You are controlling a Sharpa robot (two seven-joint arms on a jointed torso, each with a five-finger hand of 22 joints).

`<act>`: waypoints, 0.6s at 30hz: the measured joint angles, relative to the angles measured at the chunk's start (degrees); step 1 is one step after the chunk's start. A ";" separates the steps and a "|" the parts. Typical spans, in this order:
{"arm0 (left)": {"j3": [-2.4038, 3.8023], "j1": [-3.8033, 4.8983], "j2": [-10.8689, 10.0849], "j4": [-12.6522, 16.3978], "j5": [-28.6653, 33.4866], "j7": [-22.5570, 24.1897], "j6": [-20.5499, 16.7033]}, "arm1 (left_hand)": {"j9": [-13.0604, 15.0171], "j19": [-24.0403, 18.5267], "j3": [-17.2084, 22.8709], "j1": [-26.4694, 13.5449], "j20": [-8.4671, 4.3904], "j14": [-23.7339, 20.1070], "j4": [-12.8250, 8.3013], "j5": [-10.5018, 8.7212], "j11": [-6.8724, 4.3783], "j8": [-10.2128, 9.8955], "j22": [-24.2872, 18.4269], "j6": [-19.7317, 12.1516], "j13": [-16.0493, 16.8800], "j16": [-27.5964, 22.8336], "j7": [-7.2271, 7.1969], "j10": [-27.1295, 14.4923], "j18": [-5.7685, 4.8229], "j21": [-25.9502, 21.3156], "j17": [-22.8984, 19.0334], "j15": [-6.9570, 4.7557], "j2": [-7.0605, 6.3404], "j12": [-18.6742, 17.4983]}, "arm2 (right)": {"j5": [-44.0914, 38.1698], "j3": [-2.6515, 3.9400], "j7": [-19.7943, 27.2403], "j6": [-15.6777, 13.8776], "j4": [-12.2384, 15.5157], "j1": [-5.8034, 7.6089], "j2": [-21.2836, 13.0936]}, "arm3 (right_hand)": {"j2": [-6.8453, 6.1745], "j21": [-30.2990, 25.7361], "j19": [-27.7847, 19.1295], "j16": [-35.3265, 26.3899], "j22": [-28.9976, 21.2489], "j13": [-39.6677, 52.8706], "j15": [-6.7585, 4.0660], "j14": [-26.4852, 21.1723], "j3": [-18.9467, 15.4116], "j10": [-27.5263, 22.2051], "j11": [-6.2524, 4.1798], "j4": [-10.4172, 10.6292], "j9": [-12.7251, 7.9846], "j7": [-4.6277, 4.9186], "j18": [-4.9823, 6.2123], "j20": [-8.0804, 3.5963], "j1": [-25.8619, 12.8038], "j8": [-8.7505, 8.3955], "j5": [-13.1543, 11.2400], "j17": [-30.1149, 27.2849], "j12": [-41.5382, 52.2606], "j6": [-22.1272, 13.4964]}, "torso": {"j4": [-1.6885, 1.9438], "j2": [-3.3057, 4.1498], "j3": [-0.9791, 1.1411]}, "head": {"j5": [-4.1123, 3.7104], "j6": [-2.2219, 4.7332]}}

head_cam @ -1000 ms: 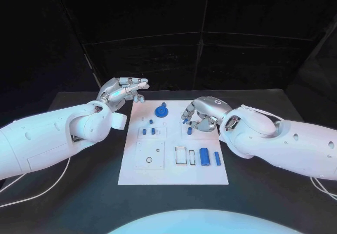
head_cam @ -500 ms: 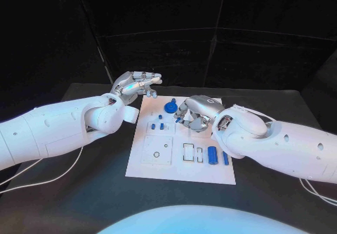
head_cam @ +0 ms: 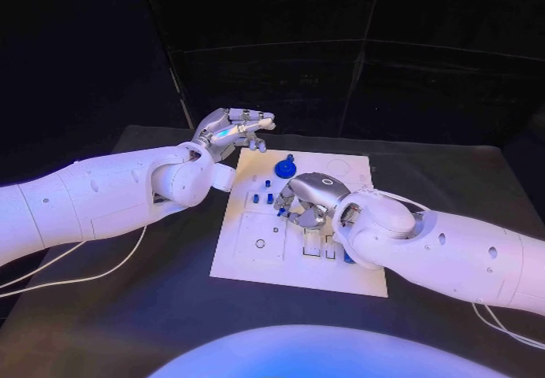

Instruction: Assemble the parts on the task board

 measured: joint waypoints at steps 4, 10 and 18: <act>-0.01 0.00 0.13 -0.12 0.00 0.00 0.03 | 0.00 0.00 0.00 0.00 0.00 0.00 0.00 0.00 0.00 0.00 -0.05 0.00 0.00 0.00 0.00 0.00 0.00 0.00 0.00 0.00 0.00 0.00 | -0.41 -0.28 0.33 0.64 -0.17 -0.34 0.47 | 0.00 0.00 0.00 0.00 0.00 0.00 0.00 0.00 0.00 0.00 0.00 0.00 -0.01 0.00 0.01 0.00 0.00 0.00 0.00 0.00 0.00 0.00 | -0.02 -0.01 0.01 | 0.30 -0.18; -0.02 -0.03 0.33 -0.24 0.01 0.00 0.16 | 0.00 0.00 0.00 0.00 0.00 0.00 0.00 0.00 0.00 0.00 -0.05 0.00 0.00 0.00 0.00 0.00 0.00 0.00 0.00 0.00 0.00 0.00 | -0.88 -0.49 0.74 1.73 -0.69 -0.69 0.88 | 0.00 0.00 0.00 0.00 -0.05 0.00 0.00 0.00 -0.08 0.00 0.00 -0.08 -0.02 0.00 0.01 0.00 0.00 0.00 0.00 -0.10 0.00 0.00 | -0.02 -0.02 0.01 | 0.52 -0.54; -0.05 -0.05 0.38 -0.34 0.01 -0.03 0.35 | 0.00 0.00 0.00 0.00 0.00 0.00 0.00 0.00 0.00 0.00 -0.04 0.00 0.00 0.00 0.00 0.00 0.00 0.00 -0.05 0.00 0.00 0.00 | -1.18 -0.55 1.23 3.12 -1.05 -0.97 1.21 | 0.00 0.00 0.00 0.00 -0.06 0.01 0.00 0.00 -0.16 0.00 0.00 -0.16 -0.05 0.00 0.01 0.00 -0.62 0.00 0.00 -0.34 0.00 0.00 | -0.02 -0.02 -0.01 | 0.63 -0.82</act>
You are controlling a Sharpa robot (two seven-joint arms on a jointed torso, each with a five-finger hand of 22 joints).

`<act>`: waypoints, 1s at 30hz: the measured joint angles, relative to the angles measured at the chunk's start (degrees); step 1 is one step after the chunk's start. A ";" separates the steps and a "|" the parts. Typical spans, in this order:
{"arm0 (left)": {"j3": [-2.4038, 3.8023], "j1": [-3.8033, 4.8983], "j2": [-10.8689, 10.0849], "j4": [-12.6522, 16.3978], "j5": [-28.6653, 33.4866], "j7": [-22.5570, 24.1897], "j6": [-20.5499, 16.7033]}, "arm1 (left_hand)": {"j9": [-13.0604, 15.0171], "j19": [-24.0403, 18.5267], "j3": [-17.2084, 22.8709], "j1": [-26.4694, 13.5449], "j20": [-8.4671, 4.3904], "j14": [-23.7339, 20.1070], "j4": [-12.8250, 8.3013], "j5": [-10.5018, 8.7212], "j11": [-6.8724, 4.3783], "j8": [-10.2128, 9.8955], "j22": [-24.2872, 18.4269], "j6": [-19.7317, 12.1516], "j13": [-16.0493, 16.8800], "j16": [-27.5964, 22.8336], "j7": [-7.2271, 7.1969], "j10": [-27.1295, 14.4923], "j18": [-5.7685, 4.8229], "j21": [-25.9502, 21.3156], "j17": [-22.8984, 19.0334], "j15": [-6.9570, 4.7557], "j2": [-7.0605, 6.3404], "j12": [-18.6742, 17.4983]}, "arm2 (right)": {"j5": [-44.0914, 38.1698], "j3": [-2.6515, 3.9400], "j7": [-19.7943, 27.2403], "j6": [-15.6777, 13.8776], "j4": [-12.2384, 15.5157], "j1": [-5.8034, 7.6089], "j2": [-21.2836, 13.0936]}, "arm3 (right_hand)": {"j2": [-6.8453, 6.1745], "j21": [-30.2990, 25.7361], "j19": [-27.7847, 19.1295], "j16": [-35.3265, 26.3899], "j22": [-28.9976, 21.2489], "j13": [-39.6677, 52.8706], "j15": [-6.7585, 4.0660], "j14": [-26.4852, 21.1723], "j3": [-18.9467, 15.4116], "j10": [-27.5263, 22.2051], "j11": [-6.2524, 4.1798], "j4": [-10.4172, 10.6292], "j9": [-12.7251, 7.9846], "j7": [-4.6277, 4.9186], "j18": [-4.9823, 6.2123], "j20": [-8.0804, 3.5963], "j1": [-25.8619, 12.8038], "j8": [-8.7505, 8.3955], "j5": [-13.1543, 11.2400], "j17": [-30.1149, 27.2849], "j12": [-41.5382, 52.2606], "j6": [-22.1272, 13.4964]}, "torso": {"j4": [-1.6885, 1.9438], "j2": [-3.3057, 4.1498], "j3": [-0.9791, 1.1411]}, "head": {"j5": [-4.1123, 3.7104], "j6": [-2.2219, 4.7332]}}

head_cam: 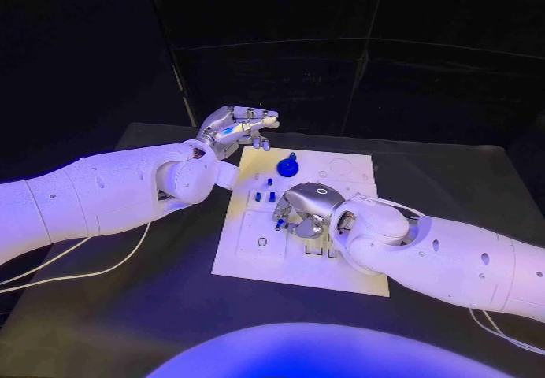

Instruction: Assemble the parts on the task board

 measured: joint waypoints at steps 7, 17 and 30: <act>-0.01 -0.01 0.02 -0.03 0.00 -0.04 0.15 | 0.00 0.00 0.00 0.00 0.00 0.00 0.00 0.00 0.00 0.00 0.00 0.00 0.00 0.00 0.00 0.00 0.00 0.00 0.00 0.00 0.00 0.00 | -0.11 -0.01 0.23 0.59 -0.35 -0.06 0.27 | 0.00 0.00 0.00 0.00 0.00 0.00 0.00 0.00 0.00 0.00 0.00 0.00 0.04 0.00 0.00 0.00 0.00 0.00 0.00 0.00 0.00 0.00 | 0.03 0.01 -0.03 | 0.09 -0.10; -0.02 -0.01 -0.09 0.14 0.00 -0.16 0.31 | 0.00 0.00 0.00 0.00 0.00 0.00 0.00 0.00 -0.12 0.00 -0.07 0.00 0.00 0.00 0.00 -0.13 0.00 -0.22 0.01 0.00 0.00 0.00 | -0.24 -0.01 0.27 1.50 -0.48 -0.09 0.28 | 0.00 0.00 0.00 0.00 -0.14 -0.05 0.00 0.00 0.00 0.00 0.00 0.00 0.04 0.00 0.00 0.00 0.00 0.00 0.00 -0.10 0.00 0.00 | 0.04 0.06 -0.04 | 0.32 -0.45; -0.02 -0.01 -0.20 0.34 0.01 -0.41 0.53 | 0.00 0.00 0.00 0.00 0.00 0.00 0.00 0.00 -0.20 0.00 -0.07 0.00 0.00 0.00 0.00 -0.20 0.00 -0.22 0.01 0.00 0.00 0.00 | -1.35 0.06 -0.45 2.52 -1.75 -0.05 1.07 | 0.00 0.00 -0.20 -0.32 -0.27 -0.05 0.00 0.00 0.00 0.00 0.00 0.00 0.04 -0.01 0.01 -0.19 0.01 -0.32 0.24 -0.31 -0.22 -0.01 | 0.00 0.05 0.00 | 0.03 -0.26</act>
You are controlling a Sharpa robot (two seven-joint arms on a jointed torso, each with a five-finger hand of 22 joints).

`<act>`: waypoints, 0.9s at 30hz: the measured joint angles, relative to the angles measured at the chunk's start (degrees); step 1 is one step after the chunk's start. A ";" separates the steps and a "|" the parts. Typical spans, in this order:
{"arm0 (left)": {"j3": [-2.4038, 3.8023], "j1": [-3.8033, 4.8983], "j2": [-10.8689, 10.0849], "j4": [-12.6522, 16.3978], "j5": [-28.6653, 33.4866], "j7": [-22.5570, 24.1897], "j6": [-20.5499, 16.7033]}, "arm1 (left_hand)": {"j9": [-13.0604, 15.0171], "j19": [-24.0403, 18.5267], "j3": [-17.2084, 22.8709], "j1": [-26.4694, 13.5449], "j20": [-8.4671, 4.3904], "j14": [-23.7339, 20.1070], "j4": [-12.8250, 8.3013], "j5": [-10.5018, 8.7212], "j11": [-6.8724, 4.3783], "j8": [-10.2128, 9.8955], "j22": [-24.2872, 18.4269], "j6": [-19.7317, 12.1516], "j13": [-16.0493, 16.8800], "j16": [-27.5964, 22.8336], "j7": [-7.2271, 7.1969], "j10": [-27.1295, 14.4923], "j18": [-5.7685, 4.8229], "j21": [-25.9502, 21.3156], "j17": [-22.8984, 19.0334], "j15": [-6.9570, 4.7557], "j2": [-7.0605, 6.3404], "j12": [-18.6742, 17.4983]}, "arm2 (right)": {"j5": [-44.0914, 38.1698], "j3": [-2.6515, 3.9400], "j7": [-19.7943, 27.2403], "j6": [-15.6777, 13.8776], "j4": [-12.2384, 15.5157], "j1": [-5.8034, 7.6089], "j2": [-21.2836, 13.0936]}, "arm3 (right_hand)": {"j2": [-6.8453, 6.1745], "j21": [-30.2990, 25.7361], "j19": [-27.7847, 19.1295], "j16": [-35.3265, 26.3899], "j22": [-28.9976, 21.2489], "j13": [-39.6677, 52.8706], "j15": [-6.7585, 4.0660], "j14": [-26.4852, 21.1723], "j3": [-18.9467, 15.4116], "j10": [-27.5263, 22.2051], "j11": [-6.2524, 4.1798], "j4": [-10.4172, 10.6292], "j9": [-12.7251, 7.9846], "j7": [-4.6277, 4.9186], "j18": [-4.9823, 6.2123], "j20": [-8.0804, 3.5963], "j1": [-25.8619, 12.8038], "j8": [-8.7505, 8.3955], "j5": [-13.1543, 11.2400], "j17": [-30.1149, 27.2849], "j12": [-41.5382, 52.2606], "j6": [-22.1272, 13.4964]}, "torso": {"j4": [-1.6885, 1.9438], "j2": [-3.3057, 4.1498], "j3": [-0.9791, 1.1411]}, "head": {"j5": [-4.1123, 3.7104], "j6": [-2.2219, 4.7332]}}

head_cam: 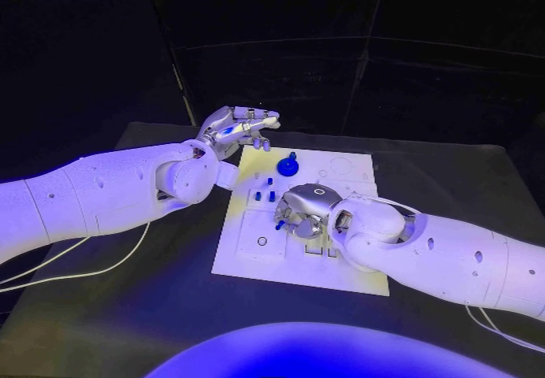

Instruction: Assemble the parts on the task board

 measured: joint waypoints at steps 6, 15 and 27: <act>0.00 0.01 0.00 0.07 0.00 -0.12 0.14 | 0.00 0.00 0.00 0.00 0.00 0.00 0.00 0.00 0.00 0.00 0.00 0.00 0.00 0.00 0.00 0.00 0.00 0.00 0.00 0.00 0.00 0.00 | -0.48 0.06 -0.24 0.33 -0.72 0.08 0.79 | 0.00 0.00 0.00 0.00 0.00 -0.02 0.00 0.00 0.00 0.00 0.00 0.00 -0.04 0.12 0.00 0.00 0.00 -0.12 0.16 -0.11 -0.01 0.12 | -0.01 -0.03 0.00 | -0.24 0.01; 0.00 0.02 0.00 0.12 0.00 -0.35 0.38 | 0.00 0.00 0.00 0.00 0.00 -0.12 0.00 0.00 0.00 0.00 0.00 -0.25 0.00 0.00 0.00 0.00 0.00 0.00 -0.01 0.12 0.00 0.00 | -0.89 0.08 -0.31 0.75 -0.91 0.10 1.22 | -0.08 0.00 0.00 0.00 0.01 -0.02 0.00 0.00 -0.37 0.00 0.00 0.01 0.02 0.12 0.01 0.00 -0.74 -0.13 0.16 -0.25 -0.01 0.12 | -0.02 -0.09 -0.01 | -0.38 0.02; 0.00 0.02 -0.05 0.12 0.00 -0.60 0.61 | 0.00 0.00 0.00 0.00 0.00 -0.20 0.00 0.00 0.00 0.00 -0.05 -0.42 0.00 0.00 0.00 0.00 0.00 0.00 -0.06 0.20 0.00 0.00 | -0.80 -0.07 -0.19 1.24 -0.48 -0.05 1.36 | -0.14 0.00 0.00 0.00 0.01 -0.05 0.00 0.00 -0.66 0.00 0.00 0.03 0.02 0.12 0.00 0.00 -0.89 -0.13 0.15 -0.38 0.00 0.12 | 0.04 -0.10 -0.03 | -0.22 0.09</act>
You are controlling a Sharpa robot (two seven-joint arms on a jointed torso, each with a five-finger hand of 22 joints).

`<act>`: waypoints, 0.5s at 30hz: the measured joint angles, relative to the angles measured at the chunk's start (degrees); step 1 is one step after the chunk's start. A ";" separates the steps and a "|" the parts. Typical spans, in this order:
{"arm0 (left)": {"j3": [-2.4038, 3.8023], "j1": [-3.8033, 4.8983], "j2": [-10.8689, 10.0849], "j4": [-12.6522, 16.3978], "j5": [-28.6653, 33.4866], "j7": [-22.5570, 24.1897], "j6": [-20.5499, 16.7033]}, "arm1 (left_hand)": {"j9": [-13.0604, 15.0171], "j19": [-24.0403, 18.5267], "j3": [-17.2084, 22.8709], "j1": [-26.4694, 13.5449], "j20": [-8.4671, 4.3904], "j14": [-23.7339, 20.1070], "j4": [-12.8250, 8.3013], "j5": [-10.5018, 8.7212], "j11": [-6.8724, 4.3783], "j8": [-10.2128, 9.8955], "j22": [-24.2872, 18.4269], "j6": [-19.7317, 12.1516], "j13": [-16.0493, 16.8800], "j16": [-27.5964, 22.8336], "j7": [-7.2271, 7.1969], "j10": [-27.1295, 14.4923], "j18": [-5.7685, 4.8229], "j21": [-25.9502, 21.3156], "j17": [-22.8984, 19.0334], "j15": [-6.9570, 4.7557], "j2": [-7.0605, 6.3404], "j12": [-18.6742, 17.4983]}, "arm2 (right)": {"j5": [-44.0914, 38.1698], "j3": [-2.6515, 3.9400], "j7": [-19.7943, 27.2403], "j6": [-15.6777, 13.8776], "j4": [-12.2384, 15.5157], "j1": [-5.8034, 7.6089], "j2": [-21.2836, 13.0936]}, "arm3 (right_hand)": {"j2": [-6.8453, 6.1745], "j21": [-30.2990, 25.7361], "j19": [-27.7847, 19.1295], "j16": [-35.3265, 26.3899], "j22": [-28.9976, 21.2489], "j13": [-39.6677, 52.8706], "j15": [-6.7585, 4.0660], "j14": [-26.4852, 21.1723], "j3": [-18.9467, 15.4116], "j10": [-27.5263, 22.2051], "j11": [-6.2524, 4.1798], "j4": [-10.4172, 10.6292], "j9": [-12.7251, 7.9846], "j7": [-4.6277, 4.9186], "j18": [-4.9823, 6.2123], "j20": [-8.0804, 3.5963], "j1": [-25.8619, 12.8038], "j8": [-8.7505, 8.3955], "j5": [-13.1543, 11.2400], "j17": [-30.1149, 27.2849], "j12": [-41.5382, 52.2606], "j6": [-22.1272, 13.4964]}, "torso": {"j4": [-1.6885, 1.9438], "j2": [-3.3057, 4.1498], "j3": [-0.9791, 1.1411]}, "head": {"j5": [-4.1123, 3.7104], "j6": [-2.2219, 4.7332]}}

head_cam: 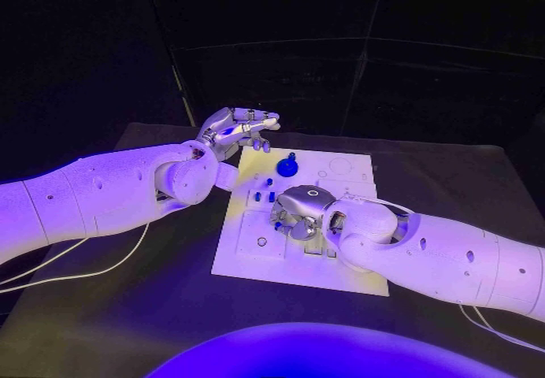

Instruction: Assemble the parts on the task board

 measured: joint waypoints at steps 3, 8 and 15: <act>0.00 0.00 0.00 -0.03 0.00 -0.03 0.03 | 0.00 0.00 0.00 0.00 0.00 0.00 0.00 0.00 0.00 0.00 0.00 0.00 0.00 0.00 0.00 0.00 0.00 0.00 0.00 0.00 0.00 0.00 | 0.03 0.00 0.00 0.08 0.12 0.00 -0.02 | 0.00 0.00 0.00 0.00 0.00 0.00 0.00 0.00 0.00 0.00 0.00 0.00 0.00 0.00 0.00 0.00 0.00 0.00 0.00 0.00 0.00 0.00 | 0.00 0.00 0.01 | 0.05 0.03; 0.00 0.00 0.02 -0.05 0.00 -0.12 0.07 | 0.00 0.00 0.00 0.00 0.00 0.00 0.00 0.00 0.21 0.00 0.00 0.00 0.00 0.00 0.00 -0.21 0.00 0.00 0.00 0.00 0.00 0.23 | 0.14 0.00 0.00 0.09 0.06 -0.01 -0.02 | -0.31 0.00 0.00 0.00 -0.27 -0.08 0.00 0.00 -0.33 0.00 0.00 0.02 0.00 0.31 0.00 0.00 -0.31 -0.02 0.00 0.00 -0.26 -0.31 | 0.00 0.00 0.01 | 0.09 0.03; 0.00 0.00 0.05 -0.02 0.00 -0.27 0.15 | 0.00 0.00 0.00 0.00 0.00 0.00 0.00 0.00 0.21 0.00 0.01 0.00 0.00 0.00 0.00 -0.21 0.00 0.00 0.01 0.00 0.00 0.23 | 0.31 0.00 -0.15 0.04 -0.43 -0.03 0.03 | -1.84 -4.02 -3.22 -2.50 -6.18 -1.66 1.72 -0.03 -1.62 -6.77 2.48 0.81 -0.49 2.92 0.00 1.14 -2.31 -3.09 0.33 -3.11 -3.61 -7.03 | 0.00 0.03 -0.01 | 0.16 0.08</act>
